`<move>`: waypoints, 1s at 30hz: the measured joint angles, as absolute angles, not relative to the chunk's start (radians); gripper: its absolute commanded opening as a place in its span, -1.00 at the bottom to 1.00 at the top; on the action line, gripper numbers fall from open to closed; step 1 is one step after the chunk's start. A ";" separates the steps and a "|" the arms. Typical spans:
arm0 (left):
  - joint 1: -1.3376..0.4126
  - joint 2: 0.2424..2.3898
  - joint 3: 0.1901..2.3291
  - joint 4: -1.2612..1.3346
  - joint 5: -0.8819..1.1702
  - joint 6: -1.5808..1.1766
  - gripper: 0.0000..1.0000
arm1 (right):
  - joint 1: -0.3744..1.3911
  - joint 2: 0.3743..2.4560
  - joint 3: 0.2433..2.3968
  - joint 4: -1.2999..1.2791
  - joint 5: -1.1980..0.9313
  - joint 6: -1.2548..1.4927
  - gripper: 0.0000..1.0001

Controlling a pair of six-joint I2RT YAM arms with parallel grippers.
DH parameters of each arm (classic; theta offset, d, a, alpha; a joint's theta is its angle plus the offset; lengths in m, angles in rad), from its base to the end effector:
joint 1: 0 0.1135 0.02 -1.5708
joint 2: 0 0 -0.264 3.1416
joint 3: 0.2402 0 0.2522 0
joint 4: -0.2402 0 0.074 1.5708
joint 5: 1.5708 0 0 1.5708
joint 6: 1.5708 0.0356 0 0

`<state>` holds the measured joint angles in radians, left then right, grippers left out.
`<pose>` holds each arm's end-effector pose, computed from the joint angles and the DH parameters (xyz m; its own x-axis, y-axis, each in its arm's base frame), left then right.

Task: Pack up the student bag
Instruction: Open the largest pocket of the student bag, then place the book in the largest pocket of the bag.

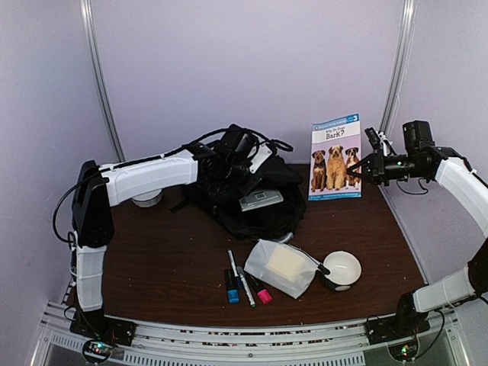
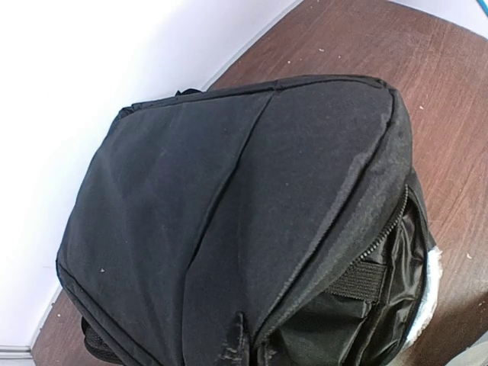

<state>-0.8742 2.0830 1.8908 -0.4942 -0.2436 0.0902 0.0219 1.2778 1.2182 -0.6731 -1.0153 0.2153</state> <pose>0.3179 -0.3667 0.2869 -0.3487 0.5531 -0.7566 0.6588 0.7189 0.2219 0.2601 0.0359 0.3495 -0.7906 0.0954 -0.6048 -0.4853 0.5047 0.7140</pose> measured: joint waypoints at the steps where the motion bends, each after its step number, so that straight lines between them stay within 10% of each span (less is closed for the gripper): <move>1: -0.869 2.083 1.892 -0.495 -0.236 0.084 -1.00 | 0.022 1.279 1.215 -0.679 -1.028 0.223 -1.00; 30: -0.832 2.093 2.002 -0.488 -0.160 -0.072 -1.00 | 0.229 1.293 0.830 -0.261 -1.227 0.720 -1.00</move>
